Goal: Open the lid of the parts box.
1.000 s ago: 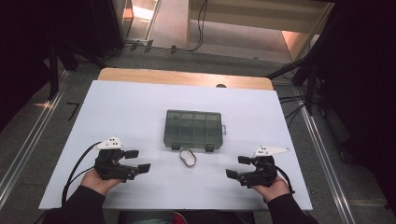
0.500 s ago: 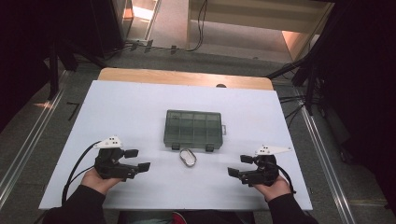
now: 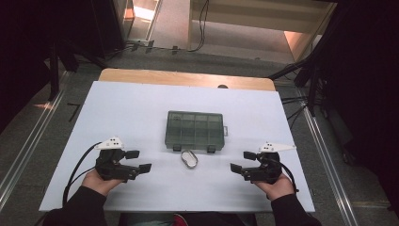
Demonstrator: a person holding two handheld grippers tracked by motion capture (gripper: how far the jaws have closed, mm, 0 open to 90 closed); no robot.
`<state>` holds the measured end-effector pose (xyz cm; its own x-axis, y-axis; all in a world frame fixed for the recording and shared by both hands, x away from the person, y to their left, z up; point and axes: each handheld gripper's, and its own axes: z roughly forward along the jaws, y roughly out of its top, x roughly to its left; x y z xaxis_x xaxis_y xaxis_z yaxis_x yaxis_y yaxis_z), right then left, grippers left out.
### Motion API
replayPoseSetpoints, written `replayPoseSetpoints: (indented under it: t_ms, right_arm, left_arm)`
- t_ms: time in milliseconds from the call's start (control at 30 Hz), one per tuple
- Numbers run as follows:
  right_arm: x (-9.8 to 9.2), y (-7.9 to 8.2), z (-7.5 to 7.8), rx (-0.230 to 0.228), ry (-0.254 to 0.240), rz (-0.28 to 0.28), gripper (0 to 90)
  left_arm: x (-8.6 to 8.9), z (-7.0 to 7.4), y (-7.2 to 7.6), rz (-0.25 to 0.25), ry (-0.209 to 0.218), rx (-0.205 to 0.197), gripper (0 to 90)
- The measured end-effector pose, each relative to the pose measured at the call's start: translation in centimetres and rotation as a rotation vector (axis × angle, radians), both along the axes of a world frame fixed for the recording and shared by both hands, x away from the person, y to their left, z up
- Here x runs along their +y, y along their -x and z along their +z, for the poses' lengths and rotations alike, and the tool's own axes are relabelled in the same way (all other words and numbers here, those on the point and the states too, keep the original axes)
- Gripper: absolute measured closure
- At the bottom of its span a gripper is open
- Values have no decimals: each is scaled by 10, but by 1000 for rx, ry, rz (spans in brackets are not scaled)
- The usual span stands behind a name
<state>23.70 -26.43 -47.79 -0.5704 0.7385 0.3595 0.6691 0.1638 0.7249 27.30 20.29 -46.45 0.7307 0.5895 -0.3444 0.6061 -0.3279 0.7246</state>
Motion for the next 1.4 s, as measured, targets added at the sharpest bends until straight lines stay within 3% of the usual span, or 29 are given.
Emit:
replayPoseSetpoints:
  t_ms: [167,400,500,600,967,1067,1267,1400]
  right_arm:
    - [-1,-5,1,28,-57,0,125]
    - [1,-15,1,15,-17,3,125]
    - [3,-21,0,18,-25,12,126]
    - [5,-28,2,-15,11,19,153]
    - [6,-42,-2,8,-13,14,153]
    - [7,-47,-4,20,-5,6,153]
    - [9,-50,-2,-10,4,7,153]
    - [12,-54,-5,3,15,11,153]
  left_arm:
    - [0,0,0,2,-2,-1,195]
    - [0,0,-1,0,3,3,195]
    - [0,0,-1,-1,3,3,195]
    - [0,0,-1,-6,4,5,195]
    - [-1,-1,-1,-5,4,6,195]
    - [-1,0,-1,-5,2,5,195]
    - [-1,-1,-1,-8,2,5,195]
    - [-1,0,-1,-8,3,5,195]
